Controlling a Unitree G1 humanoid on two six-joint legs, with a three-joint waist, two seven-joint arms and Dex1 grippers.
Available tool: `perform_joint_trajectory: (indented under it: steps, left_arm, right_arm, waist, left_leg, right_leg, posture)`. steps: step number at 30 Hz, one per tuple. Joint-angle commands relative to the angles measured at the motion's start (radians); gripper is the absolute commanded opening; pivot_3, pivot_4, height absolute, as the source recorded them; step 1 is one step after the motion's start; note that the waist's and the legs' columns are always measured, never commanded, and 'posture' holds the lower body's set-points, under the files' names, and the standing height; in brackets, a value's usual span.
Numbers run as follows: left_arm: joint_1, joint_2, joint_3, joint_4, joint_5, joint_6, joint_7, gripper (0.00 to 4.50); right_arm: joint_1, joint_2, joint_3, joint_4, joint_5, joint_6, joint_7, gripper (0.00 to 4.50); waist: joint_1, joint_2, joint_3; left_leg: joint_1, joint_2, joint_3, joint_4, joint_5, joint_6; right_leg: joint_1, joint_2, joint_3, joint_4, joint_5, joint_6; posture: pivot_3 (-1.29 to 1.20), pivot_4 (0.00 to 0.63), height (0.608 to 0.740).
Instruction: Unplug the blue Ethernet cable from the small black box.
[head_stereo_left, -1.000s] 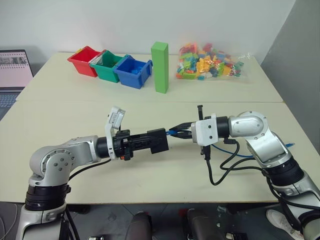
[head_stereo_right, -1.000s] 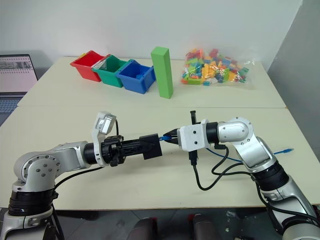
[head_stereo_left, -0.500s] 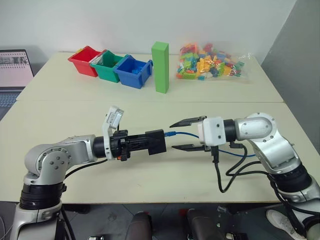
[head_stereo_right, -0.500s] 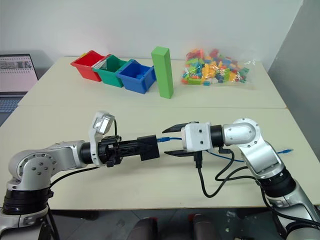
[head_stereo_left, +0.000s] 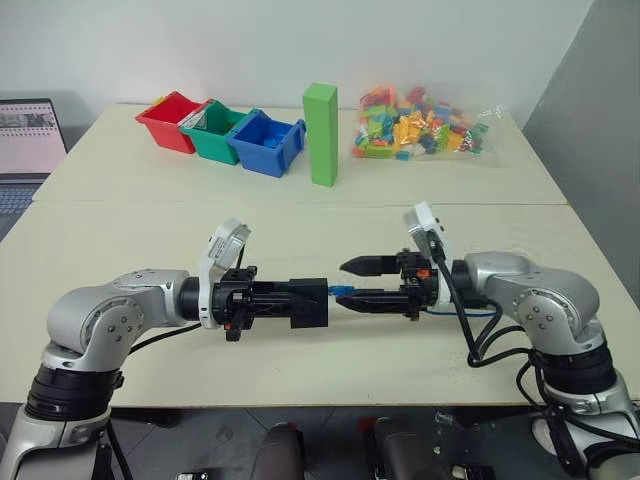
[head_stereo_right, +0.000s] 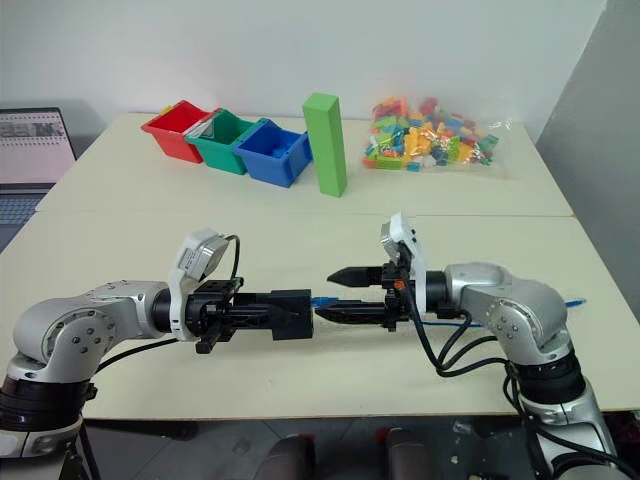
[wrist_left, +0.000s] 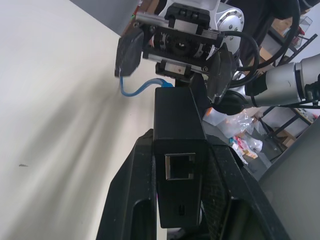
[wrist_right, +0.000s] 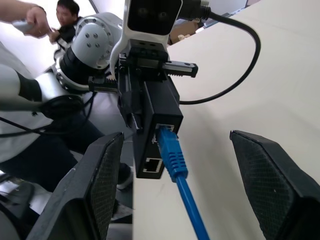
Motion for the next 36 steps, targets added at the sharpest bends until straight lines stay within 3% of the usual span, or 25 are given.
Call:
perform_joint_trajectory:
  steps: [1,27,30,36]
  left_arm:
    - [-0.008,0.013,0.004,-0.011,0.009,-0.024,-0.025,0.80]
    - [0.004,0.005,0.012,-0.007,0.041,-0.043,-0.050,0.80]
    - [0.004,0.003,0.012,-0.007,0.043,-0.045,-0.050,0.80]
    - [0.005,0.003,0.009,-0.010,0.043,-0.048,-0.051,0.80]
  right_arm:
    - [-0.001,0.029,-0.042,-0.032,0.072,0.044,-0.058,3.58]
    - [-0.025,0.028,0.006,-0.008,0.059,0.081,-0.076,3.58]
    - [-0.025,0.023,0.014,-0.009,0.055,0.079,-0.070,3.13]
    - [-0.027,0.020,0.020,-0.008,0.056,0.078,-0.066,1.57]
  waist:
    - [0.000,0.000,0.000]
    - [-0.006,0.000,0.000]
    - [-0.006,0.000,0.000]
    - [-0.006,0.000,0.000]
  left_leg:
    - [0.000,0.000,0.000,0.000,0.000,0.000]
    - [0.000,0.000,0.000,0.000,0.000,0.000]
    - [0.000,0.000,0.000,0.000,0.000,0.000]
    - [0.000,0.000,0.000,0.000,0.000,0.000]
  right_leg:
    - [0.000,0.000,0.000,0.000,-0.001,0.001]
    - [0.000,0.000,0.000,0.000,-0.002,0.004]
    - [0.000,0.000,0.000,0.000,-0.002,0.004]
    - [-0.001,0.001,0.000,-0.001,-0.002,0.004]
  posture:
    - [0.00,0.150,0.740]
    - [0.00,0.150,0.740]
    - [0.00,0.150,0.740]
    - [0.00,0.150,0.740]
